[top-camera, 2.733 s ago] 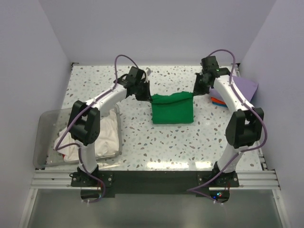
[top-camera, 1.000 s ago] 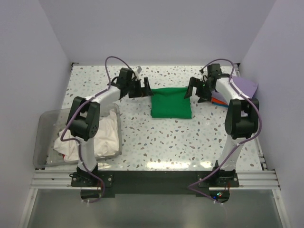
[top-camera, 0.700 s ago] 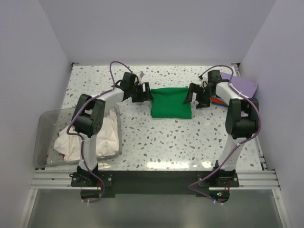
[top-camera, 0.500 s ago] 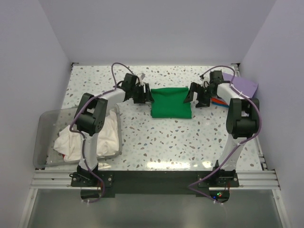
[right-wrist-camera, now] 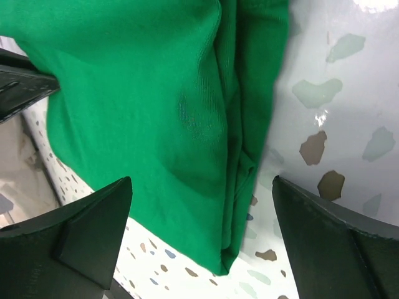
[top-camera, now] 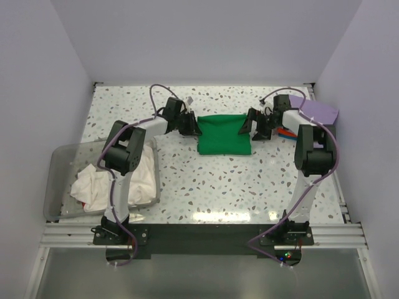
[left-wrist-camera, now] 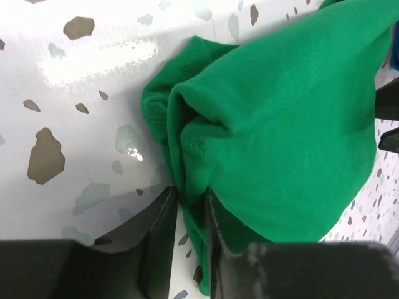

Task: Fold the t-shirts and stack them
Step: Neatly place the folded tshirt to the corner

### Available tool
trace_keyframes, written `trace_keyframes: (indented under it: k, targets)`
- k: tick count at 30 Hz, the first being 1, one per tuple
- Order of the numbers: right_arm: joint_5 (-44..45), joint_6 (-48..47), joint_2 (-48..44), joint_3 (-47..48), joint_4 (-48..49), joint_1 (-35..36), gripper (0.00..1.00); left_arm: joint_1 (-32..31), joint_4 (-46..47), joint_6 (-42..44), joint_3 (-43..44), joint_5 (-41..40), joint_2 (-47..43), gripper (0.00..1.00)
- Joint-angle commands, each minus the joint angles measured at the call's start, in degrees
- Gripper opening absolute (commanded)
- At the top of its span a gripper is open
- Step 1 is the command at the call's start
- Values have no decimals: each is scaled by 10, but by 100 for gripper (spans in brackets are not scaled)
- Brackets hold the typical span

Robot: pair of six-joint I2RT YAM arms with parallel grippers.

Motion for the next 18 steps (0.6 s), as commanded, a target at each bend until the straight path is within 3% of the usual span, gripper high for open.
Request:
trace_keyframes:
  k: [1,6,14,18]
  targets:
    - [-3,-16,40,-3,22,0,99,-4,-4,1,16,-4,21,23]
    - [-9,-14,62,-10,27,1,98,-5,-16,3,17,-9,33,7]
    - [-29,-6,95,-11,34,9,90,-10,-18,4,18,-9,39,2]
    - [-27,-2,97,-11,38,21,78,-12,-18,3,22,-7,42,1]
